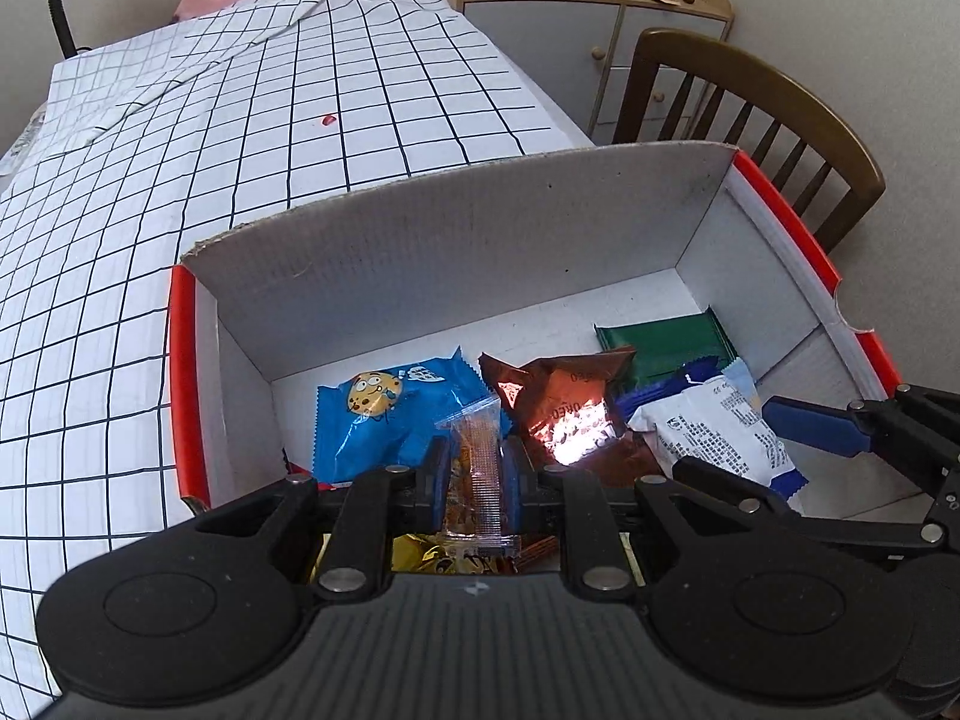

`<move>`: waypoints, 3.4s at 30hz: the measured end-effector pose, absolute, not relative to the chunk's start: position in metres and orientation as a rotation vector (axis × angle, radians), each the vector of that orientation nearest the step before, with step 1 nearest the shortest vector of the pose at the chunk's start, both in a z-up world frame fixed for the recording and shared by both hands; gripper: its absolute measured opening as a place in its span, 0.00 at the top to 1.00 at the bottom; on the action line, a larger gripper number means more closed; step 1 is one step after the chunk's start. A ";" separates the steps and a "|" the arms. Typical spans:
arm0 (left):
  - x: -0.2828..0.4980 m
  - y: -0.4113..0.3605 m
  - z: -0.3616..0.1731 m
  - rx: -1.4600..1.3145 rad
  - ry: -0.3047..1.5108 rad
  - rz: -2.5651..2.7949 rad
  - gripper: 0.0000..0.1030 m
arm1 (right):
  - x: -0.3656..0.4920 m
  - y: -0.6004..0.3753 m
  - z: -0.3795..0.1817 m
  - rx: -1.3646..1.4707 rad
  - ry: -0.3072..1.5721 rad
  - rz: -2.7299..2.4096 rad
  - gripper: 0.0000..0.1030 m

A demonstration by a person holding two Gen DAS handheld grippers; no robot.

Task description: Organize snacks

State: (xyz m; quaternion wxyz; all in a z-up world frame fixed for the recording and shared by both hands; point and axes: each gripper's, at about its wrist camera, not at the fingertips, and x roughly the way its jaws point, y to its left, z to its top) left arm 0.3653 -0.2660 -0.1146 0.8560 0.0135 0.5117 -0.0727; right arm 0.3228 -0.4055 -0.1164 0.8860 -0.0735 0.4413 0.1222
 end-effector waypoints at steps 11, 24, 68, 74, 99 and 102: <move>0.358 -0.264 -0.108 0.012 1.068 -0.164 0.79 | 0.315 -0.411 -0.106 -0.102 0.891 0.273 0.38; 0.324 -0.245 -0.075 -0.015 0.983 -0.174 0.78 | 0.281 -0.415 -0.075 -0.038 0.801 0.294 0.25; 0.191 -0.175 0.010 -0.088 0.686 -0.263 0.15 | 0.148 -0.406 0.006 0.083 0.493 0.341 0.00; 0.181 -0.167 0.006 -0.116 0.697 -0.268 0.03 | 0.135 -0.402 0.007 0.097 0.472 0.349 0.00; 0.146 -0.165 0.012 -0.108 0.706 -0.220 0.03 | 0.113 -0.407 0.006 0.146 0.453 0.290 0.00; 0.146 -0.165 0.012 -0.112 0.712 -0.211 0.03 | 0.114 -0.407 0.005 0.147 0.456 0.289 0.00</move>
